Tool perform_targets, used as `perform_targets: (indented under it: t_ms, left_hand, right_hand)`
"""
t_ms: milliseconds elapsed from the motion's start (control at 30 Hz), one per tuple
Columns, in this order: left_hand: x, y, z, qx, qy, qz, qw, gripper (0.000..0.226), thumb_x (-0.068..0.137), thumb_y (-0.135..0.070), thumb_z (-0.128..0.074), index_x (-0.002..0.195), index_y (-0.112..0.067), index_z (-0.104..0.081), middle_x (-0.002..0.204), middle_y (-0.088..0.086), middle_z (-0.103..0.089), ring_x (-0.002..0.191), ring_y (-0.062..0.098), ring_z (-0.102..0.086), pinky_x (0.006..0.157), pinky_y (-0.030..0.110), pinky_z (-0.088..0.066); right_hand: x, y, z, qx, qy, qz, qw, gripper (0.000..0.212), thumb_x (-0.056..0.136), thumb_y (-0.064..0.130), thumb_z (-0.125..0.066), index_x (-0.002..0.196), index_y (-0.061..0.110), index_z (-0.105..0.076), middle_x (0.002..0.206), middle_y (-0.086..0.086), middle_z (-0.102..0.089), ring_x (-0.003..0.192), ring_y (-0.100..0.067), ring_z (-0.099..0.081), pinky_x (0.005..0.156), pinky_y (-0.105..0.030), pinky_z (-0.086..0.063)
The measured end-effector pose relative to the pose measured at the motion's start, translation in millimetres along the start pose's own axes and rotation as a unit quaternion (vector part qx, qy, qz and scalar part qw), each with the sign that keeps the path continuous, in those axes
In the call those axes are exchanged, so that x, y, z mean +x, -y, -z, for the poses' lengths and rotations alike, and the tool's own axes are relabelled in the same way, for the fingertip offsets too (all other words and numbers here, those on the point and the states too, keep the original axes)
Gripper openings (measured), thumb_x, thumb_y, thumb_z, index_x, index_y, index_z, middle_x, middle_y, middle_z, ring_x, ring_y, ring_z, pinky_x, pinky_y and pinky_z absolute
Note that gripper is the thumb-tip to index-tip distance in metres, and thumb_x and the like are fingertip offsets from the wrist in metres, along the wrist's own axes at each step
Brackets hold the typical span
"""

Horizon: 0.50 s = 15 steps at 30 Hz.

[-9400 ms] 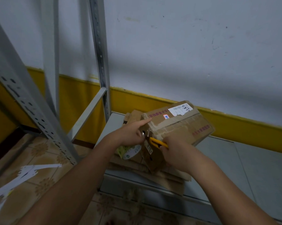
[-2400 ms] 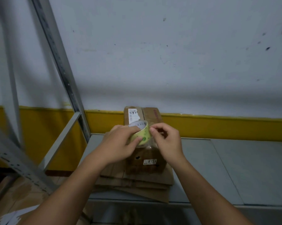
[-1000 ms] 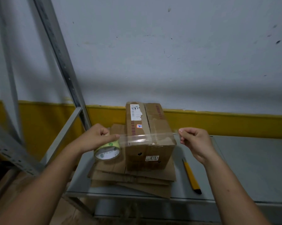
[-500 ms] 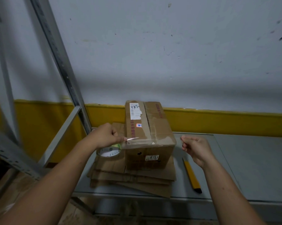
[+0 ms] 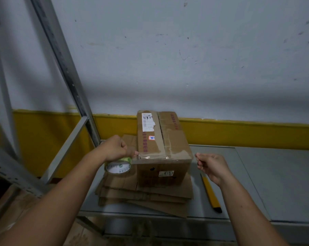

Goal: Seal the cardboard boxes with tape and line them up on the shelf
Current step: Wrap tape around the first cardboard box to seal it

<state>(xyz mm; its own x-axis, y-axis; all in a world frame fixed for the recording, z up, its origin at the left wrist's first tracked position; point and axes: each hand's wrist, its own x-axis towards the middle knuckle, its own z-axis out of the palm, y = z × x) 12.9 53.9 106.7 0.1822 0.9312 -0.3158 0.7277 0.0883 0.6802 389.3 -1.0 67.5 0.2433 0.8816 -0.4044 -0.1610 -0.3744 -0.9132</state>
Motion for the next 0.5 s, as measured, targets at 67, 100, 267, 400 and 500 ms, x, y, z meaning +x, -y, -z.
perform_targets:
  t_ms: [67, 100, 267, 400, 500]
  left_hand:
    - [1, 5, -1, -0.007, 0.011, 0.001, 1.000, 0.053, 0.066, -0.067, -0.088, 0.063, -0.018, -0.069, 0.060, 0.005, -0.052, 0.058, 0.022, -0.046, 0.061, 0.036, -0.040]
    - [1, 8, -2, -0.011, 0.016, -0.001, 1.000, 0.061, 0.058, -0.075, -0.087, 0.063, -0.017, -0.070, 0.062, 0.005, -0.055, 0.059, 0.023, -0.049, 0.062, 0.037, -0.042]
    - [-1, 27, -11, -0.058, 0.019, -0.011, 0.998, 0.086, 0.055, -0.081, -0.086, 0.075, 0.001, -0.071, 0.068, 0.011, -0.065, 0.066, 0.026, -0.060, 0.071, 0.039, -0.054]
    - [-3, 34, -22, -0.098, 0.024, -0.013, 0.995, 0.080, 0.069, -0.068, -0.084, 0.082, 0.010, -0.068, 0.071, 0.007, -0.061, 0.066, 0.022, -0.055, 0.066, 0.029, -0.049]
    - [-3, 33, -28, -0.122, 0.018, -0.013, 0.992, 0.078, 0.073, -0.062, -0.084, 0.091, 0.013, -0.069, 0.077, 0.012, -0.067, 0.070, 0.024, -0.060, 0.062, 0.024, -0.050]
  right_hand:
    - [1, -3, -1, 0.002, 0.004, -0.010, 1.000, 0.010, 0.097, 0.003, -0.067, 0.096, -0.005, -0.073, 0.062, -0.009, -0.060, 0.060, -0.018, -0.056, 0.061, -0.027, -0.054]
    - [1, -5, -1, 0.004, 0.004, -0.016, 1.000, 0.010, 0.097, 0.003, -0.067, 0.096, -0.005, -0.073, 0.061, -0.008, -0.060, 0.060, -0.017, -0.055, 0.061, -0.026, -0.054]
    - [3, -14, -3, 0.034, 0.013, -0.049, 0.998, 0.009, 0.096, 0.006, -0.069, 0.096, -0.002, -0.073, 0.061, -0.007, -0.058, 0.059, -0.016, -0.055, 0.058, -0.023, -0.056]
    - [4, -20, -4, 0.083, 0.023, -0.093, 0.992, 0.008, 0.094, 0.008, -0.072, 0.096, 0.000, -0.072, 0.061, -0.006, -0.060, 0.056, -0.013, -0.057, 0.058, -0.023, -0.057]
    - [3, -26, -4, 0.113, 0.028, -0.117, 0.986, 0.026, 0.084, 0.015, -0.080, 0.104, 0.000, -0.073, 0.069, -0.006, -0.066, 0.059, -0.012, -0.061, 0.058, -0.023, -0.057]
